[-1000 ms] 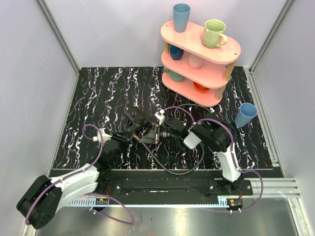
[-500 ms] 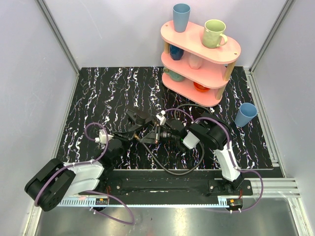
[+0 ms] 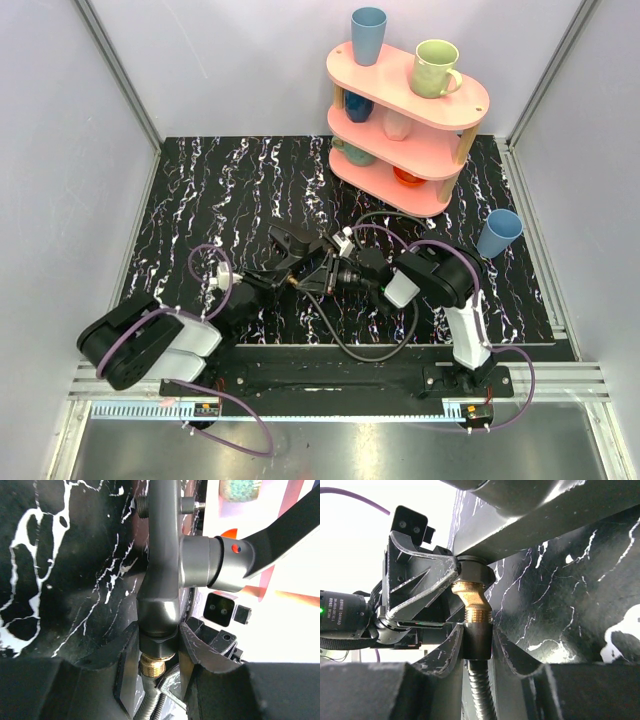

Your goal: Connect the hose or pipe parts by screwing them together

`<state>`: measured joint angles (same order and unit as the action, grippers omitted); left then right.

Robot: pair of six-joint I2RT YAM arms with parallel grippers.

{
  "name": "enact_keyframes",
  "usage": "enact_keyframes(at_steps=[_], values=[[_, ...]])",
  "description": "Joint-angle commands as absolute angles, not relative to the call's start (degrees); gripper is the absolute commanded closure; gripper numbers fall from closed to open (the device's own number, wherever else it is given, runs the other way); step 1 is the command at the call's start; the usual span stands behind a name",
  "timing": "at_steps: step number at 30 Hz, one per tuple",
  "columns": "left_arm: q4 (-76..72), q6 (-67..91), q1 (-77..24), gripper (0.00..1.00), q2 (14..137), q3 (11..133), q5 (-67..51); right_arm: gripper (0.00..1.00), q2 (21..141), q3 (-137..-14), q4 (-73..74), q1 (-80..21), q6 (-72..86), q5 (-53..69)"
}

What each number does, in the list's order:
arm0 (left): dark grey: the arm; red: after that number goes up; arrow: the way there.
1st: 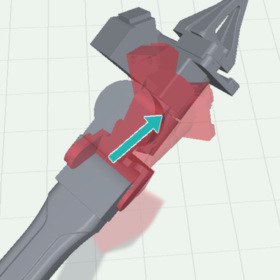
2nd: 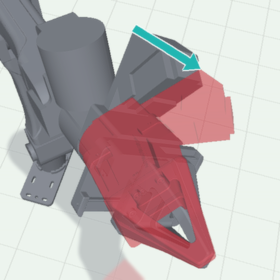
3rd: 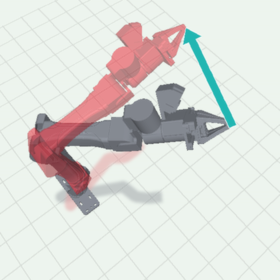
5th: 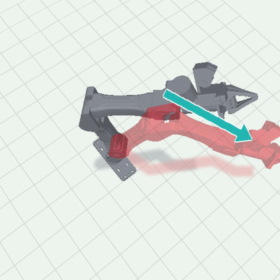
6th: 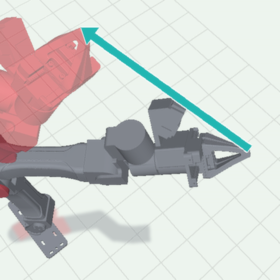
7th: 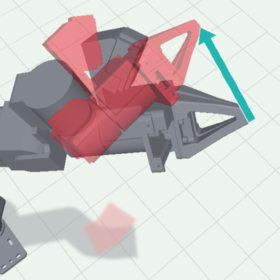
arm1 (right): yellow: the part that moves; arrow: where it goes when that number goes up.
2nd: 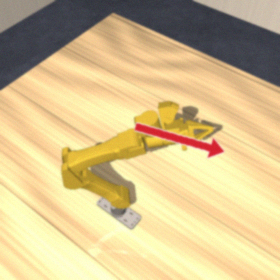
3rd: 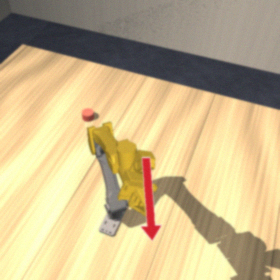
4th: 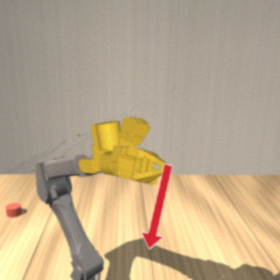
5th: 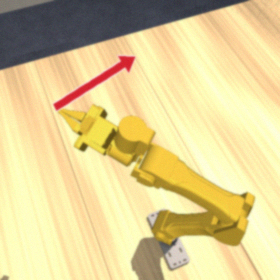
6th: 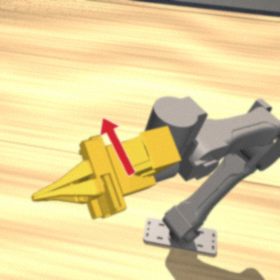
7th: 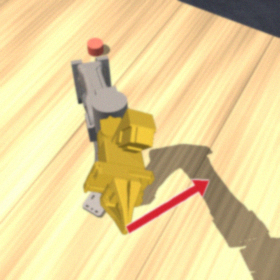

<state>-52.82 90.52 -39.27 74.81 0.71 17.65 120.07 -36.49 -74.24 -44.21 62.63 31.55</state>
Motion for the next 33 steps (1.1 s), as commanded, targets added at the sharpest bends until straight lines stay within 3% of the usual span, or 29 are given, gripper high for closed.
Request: enact_keyframes(at_steps=[1, 5, 10, 16, 19, 24, 30, 33], values=[[-74.8, 92.3, -40.5, 1.00, 81.3, -10.2, 11.7, 0.67, 115.1, -35.5, -82.5, -41.7, 60.3, 29.1], [-86.2, 93.5, -40.4, 1.00, 92.9, -9.3, 10.5, 0.54, 111.9, -35.4, -73.8, -41.7, 55.9, 29.1], [-95.4, 96.7, -40.9, 1.00, 106.3, -6.7, 7.8, 0.48, 108.4, -35.2, -66.4, -41.2, 53.0, 30.0], [-95.4, 93.9, -41.1, 1.00, 104.1, -6.9, 9.0, 0.39, 101.7, -35.3, -48.8, -41.2, 44.7, 24.8], [-95.4, 93.9, -41.1, 1.00, 103.8, -6.9, 8.9, 0.28, 98.4, -37.5, -39.7, -41.2, 39.3, 23.0], [-95.4, 94.8, -41.1, 1.00, 104.4, -6.7, 8.0, 0.28, 90.9, -40.4, -26.2, -41.3, 29.0, 20.4], [-95.4, 94.6, -41.1, 1.00, 101.4, -7.2, 7.5, 0.29, 82.5, -38.2, -20.0, -42.4, 10.0, 18.9], [-95.4, 95.5, -41.1, 1.00, 101.0, -6.9, 7.0, 0.29, 79.6, -35.8, -19.7, -45.9, 3.2, 11.4]])
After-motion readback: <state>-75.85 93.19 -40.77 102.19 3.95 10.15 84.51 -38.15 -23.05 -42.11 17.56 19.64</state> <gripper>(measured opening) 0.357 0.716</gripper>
